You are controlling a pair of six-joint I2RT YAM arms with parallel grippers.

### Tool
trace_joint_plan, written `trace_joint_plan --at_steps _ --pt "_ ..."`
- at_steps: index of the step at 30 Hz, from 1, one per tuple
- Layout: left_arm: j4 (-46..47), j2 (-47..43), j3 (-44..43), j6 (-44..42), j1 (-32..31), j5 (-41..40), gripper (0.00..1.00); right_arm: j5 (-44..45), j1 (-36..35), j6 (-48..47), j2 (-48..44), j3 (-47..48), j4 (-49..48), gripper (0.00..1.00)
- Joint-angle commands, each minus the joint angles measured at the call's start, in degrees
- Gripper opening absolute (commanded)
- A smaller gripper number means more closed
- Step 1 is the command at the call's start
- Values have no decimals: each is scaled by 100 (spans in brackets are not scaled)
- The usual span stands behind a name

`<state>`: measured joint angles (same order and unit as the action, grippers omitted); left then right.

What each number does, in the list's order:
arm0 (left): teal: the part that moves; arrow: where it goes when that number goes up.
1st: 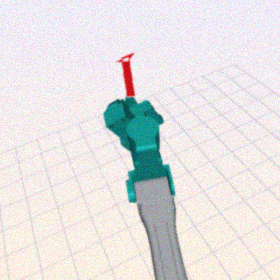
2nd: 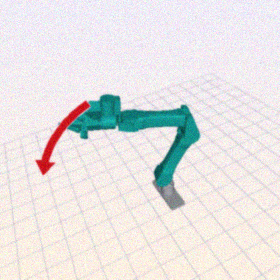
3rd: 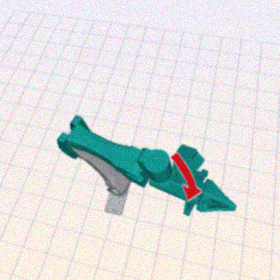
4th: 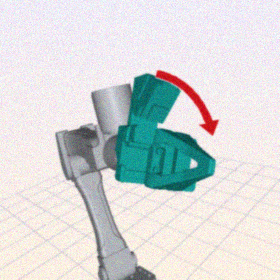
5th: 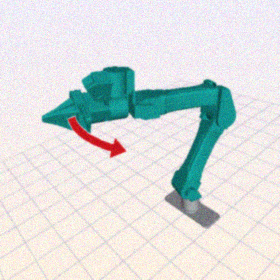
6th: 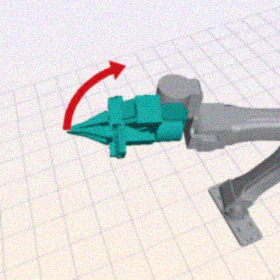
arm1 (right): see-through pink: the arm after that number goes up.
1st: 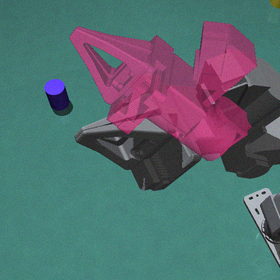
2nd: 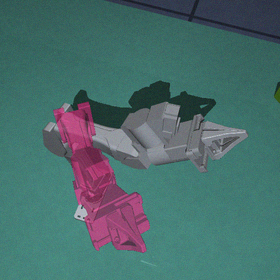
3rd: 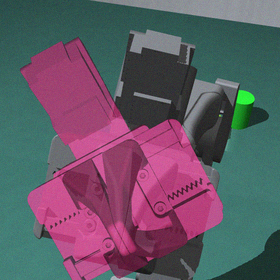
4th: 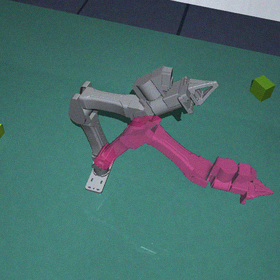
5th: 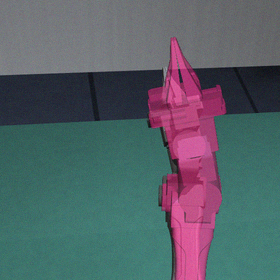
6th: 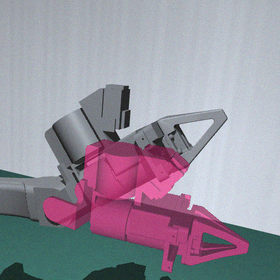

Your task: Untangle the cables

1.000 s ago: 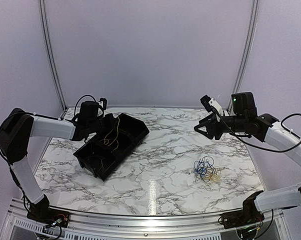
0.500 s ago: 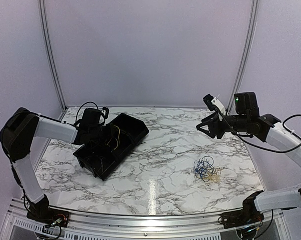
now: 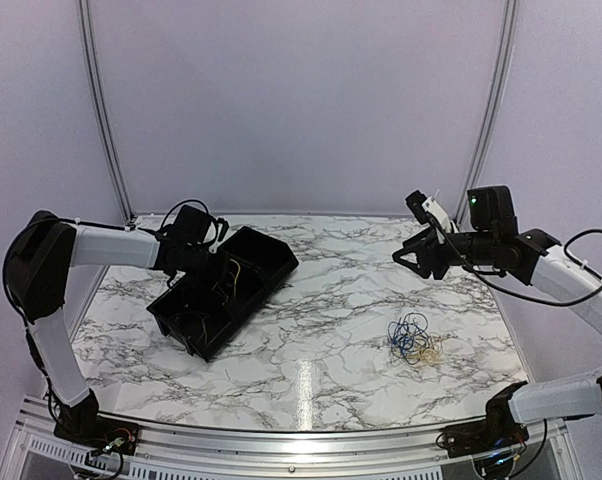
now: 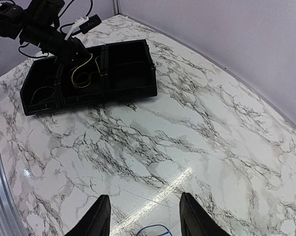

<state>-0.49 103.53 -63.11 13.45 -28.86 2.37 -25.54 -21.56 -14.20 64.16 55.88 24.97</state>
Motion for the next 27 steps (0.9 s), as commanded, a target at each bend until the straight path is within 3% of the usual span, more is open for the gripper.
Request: trace_joint_plan --at_steps 1,7,13,20,27 --pt "-1245 388 -689 -361 3 -100 0 -80 47 -41 41 73 -30 48" --pt "-1609 286 -910 -333 3 -131 8 10 51 -111 -45 87 27 48" --pt "-2030 139 -1029 -346 1 -202 36 53 47 -168 -145 75 81 49" --pt "-2401 -402 -1207 -538 3 -651 53 112 47 -288 -124 187 249 49" --pt "-3691 -688 -1727 -1059 11 -1396 68 126 47 -402 -84 298 361 49"
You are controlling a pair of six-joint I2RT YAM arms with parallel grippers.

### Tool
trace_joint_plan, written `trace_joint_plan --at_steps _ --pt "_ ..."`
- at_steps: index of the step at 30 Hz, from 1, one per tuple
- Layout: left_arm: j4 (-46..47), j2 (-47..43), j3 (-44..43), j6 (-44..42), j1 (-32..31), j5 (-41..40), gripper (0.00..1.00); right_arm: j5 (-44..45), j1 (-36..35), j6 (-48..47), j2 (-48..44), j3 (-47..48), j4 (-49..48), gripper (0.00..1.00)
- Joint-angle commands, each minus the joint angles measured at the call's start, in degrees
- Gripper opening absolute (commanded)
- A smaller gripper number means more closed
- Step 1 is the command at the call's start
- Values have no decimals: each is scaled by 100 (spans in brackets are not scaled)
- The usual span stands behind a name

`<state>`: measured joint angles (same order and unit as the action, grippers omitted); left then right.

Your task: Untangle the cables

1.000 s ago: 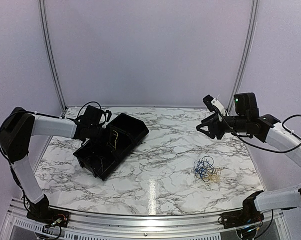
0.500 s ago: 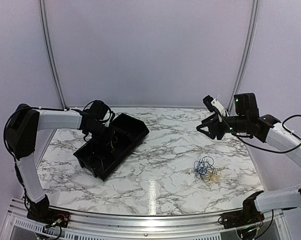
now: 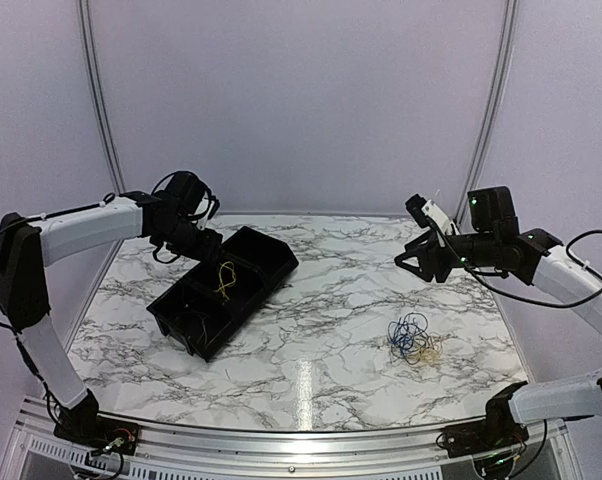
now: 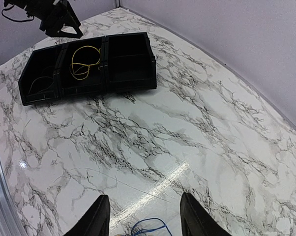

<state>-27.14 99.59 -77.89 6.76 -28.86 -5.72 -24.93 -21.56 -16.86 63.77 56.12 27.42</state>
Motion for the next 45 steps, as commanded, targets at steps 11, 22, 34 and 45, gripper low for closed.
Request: trace_joint_plan --at_steps 11,22,34,45 --pt "-1659 -1071 -1007 341 -52 -896 99 623 121 -719 255 334 669 49" --pt "-1566 -450 -2981 -6 -1661 -1958 99 920 269 -1998 1608 1014 2172 48" --pt "24 -215 -1507 3010 -1772 -1210 99 915 284 -2402 2157 1079 3191 47" --pt "366 -7 -1661 2475 -2304 -2881 98 1270 319 -2246 2215 922 3154 11"
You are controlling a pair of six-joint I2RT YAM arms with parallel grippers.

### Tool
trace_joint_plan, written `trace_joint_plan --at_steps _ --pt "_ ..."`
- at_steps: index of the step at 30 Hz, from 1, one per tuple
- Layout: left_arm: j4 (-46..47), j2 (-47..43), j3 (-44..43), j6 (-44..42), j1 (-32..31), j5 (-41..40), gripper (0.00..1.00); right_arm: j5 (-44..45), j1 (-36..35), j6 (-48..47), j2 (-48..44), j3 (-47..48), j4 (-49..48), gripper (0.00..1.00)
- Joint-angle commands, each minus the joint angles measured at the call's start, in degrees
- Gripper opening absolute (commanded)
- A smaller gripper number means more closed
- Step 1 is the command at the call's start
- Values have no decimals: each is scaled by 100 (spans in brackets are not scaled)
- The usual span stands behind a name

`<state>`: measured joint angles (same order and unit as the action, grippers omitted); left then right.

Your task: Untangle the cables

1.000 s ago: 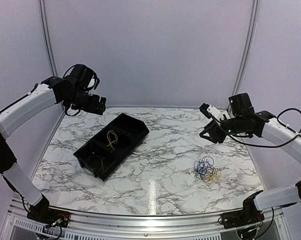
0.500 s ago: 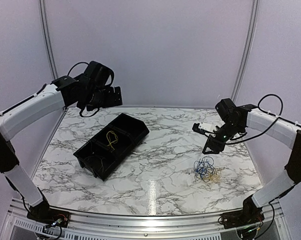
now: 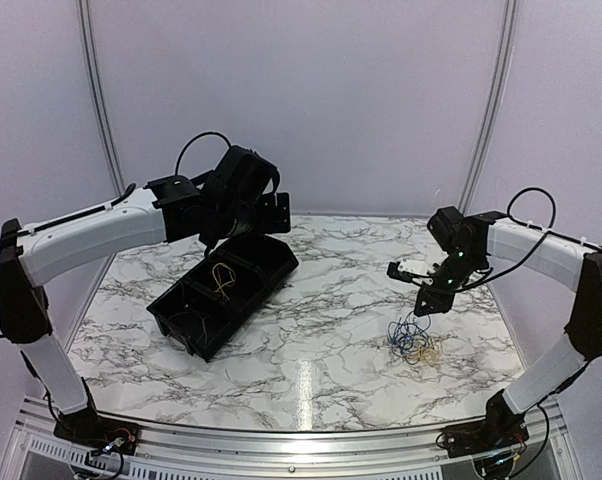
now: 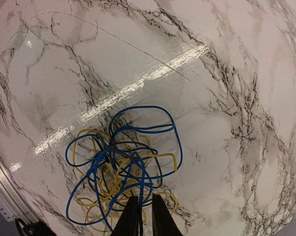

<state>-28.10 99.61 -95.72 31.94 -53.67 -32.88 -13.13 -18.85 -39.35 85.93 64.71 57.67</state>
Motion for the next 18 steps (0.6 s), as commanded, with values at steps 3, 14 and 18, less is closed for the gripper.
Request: trace_joint_plan --at_steps 3,14,18 --pt "1241 -58 320 -614 109 801 88 -154 48 -74 -68 219 400 0" --pt "3113 820 351 -1874 -630 3207 69 -1628 -4 131 -389 1991 1380 0" --pt "3832 1248 333 -1755 -818 3560 72 -1672 -141 191 -408 2361 1510 0"
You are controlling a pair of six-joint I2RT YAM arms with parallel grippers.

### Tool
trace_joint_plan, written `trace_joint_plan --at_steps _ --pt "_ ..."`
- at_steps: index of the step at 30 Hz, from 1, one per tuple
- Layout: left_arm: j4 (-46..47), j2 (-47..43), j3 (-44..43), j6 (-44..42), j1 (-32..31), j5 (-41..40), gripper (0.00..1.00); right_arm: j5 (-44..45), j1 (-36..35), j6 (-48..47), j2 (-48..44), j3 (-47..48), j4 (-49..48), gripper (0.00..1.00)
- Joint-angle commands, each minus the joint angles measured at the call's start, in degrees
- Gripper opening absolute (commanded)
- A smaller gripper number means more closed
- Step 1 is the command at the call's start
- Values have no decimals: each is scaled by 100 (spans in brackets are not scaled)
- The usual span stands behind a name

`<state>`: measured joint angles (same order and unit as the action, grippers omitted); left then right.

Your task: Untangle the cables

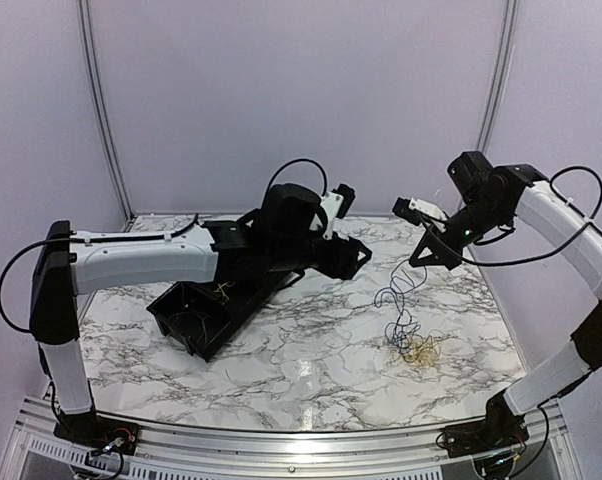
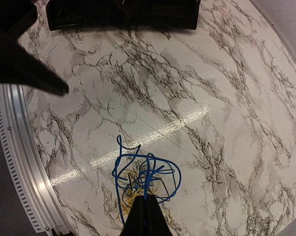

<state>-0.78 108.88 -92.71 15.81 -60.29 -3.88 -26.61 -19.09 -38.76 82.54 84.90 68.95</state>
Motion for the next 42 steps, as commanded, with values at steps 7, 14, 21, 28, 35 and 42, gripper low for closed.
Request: trace_joint_plan --at_steps 7,14,21,28,35,42 --pt "1710 1323 -585 18 -463 992 70 -379 -563 400 -168 639 461 0" --pt "2372 1768 -474 650 -492 56 56 -892 -719 528 -283 1214 787 0" --pt "3822 2789 -534 1602 -490 261 35 -1765 -715 1359 -243 3190 936 0" --pt "3847 3372 -665 2083 -514 691 16 -1695 -710 2239 283 5307 335 0" --pt "3881 3409 -276 2255 -519 808 17 -48 -701 2487 -300 5173 -1807 0" --pt "3883 2876 -199 1732 -457 1199 32 385 -701 2307 -369 4656 -2063 0"
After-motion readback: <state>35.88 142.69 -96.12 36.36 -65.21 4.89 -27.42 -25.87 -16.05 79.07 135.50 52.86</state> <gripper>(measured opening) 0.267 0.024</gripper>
